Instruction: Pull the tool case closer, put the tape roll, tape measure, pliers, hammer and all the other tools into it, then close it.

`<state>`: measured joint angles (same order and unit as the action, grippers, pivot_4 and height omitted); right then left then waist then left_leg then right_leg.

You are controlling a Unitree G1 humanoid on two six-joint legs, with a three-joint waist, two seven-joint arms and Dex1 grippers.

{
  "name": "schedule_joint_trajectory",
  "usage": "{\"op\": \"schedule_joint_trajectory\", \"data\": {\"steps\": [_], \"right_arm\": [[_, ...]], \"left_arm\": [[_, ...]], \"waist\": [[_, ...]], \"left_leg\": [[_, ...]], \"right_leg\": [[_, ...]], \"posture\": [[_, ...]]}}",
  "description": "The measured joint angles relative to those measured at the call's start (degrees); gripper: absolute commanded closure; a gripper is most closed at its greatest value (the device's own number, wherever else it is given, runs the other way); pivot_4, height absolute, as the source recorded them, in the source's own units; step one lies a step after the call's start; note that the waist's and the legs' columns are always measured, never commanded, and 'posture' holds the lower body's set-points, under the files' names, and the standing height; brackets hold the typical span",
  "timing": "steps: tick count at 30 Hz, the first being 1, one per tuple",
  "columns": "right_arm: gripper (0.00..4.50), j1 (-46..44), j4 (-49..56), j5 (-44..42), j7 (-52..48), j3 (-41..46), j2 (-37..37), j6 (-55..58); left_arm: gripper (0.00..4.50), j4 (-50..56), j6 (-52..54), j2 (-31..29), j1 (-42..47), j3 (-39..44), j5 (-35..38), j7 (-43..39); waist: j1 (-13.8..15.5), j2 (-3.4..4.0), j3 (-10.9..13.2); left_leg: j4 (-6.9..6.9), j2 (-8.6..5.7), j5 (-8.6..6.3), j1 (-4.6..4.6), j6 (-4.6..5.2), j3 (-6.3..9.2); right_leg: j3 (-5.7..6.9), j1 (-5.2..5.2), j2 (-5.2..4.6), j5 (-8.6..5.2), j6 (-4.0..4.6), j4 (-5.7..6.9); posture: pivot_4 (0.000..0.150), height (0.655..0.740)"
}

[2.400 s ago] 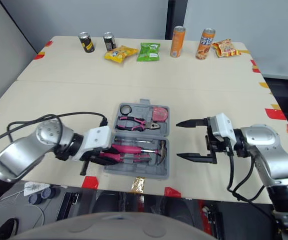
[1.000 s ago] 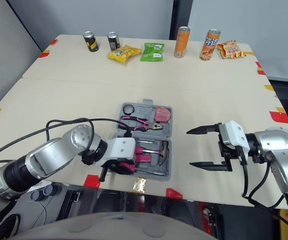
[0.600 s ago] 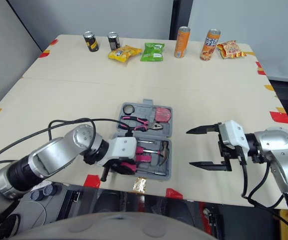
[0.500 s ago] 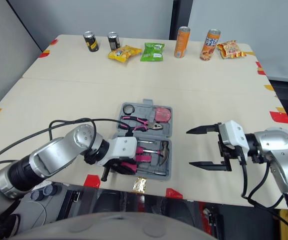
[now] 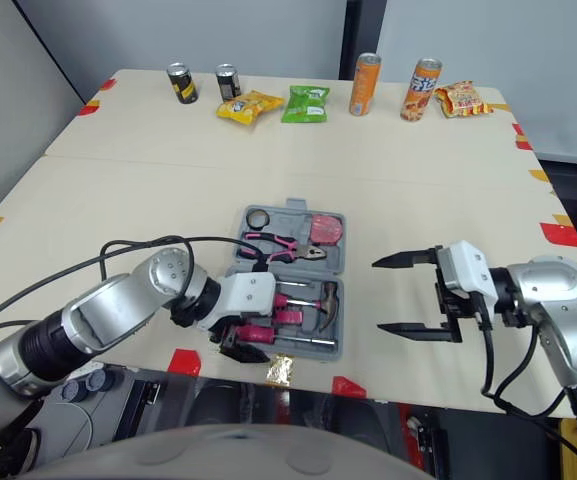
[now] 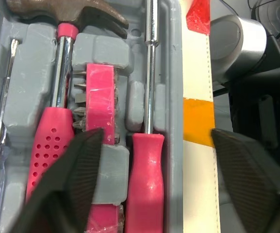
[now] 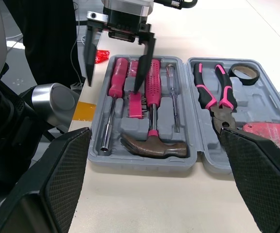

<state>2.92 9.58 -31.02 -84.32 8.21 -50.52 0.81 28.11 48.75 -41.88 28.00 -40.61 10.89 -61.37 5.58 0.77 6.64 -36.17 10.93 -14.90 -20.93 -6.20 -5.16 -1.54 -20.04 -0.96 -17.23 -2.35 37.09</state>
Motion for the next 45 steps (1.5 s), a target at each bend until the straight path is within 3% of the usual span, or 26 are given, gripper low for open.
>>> {"op": "schedule_joint_trajectory", "data": {"steps": [8,11,19,31,45], "right_arm": [[0.0,-0.3,0.0,0.0,0.0,-0.3,0.5,-0.2],[0.0,-0.7,0.0,0.0,0.0,-0.4,0.9,-0.2],[0.0,-1.3,-0.1,0.0,0.5,-1.0,1.6,-0.2],[0.0,-1.3,-0.1,0.0,1.1,-1.4,1.8,-0.2],[0.0,-0.6,0.0,0.0,1.2,-1.3,1.8,-0.1]], "left_arm": [[0.84,0.0,-0.9,-0.5,0.0,3.8,1.8,-1.4],[1.64,-0.8,-4.5,0.2,-0.7,7.4,3.0,-1.8],[4.45,-7.8,-23.1,5.5,-10.9,16.7,8.6,-4.6],[4.45,-23.0,-45.1,6.2,-15.7,15.9,1.1,-9.9],[4.45,-27.4,-52.1,7.6,-15.5,14.1,-2.8,-10.9]], "waist": [[0.0,0.0,0.0],[0.0,0.0,0.0],[0.0,0.02,0.0],[-0.2,0.05,-0.1],[-0.3,0.09,-0.3]], "left_leg": [[-0.01,0.0,0.0,0.0,0.0,0.0],[-0.02,0.0,0.0,0.0,0.0,0.0],[-0.04,0.03,0.0,-0.01,0.01,0.03],[-0.04,0.05,0.0,0.0,0.02,0.02],[-0.04,0.06,0.0,0.03,0.03,0.02]], "right_leg": [[0.0,0.0,0.0,0.0,0.0,0.01],[0.0,0.0,0.0,0.0,0.0,0.01],[0.05,-0.01,-0.01,0.0,0.0,0.06],[0.05,-0.04,-0.23,-0.01,0.02,0.1],[0.05,-0.05,-0.25,-0.03,0.05,0.16]], "posture": [[0.15,0.74],[0.15,0.74],[0.15,0.74],[0.15,0.74],[0.15,0.74]]}}
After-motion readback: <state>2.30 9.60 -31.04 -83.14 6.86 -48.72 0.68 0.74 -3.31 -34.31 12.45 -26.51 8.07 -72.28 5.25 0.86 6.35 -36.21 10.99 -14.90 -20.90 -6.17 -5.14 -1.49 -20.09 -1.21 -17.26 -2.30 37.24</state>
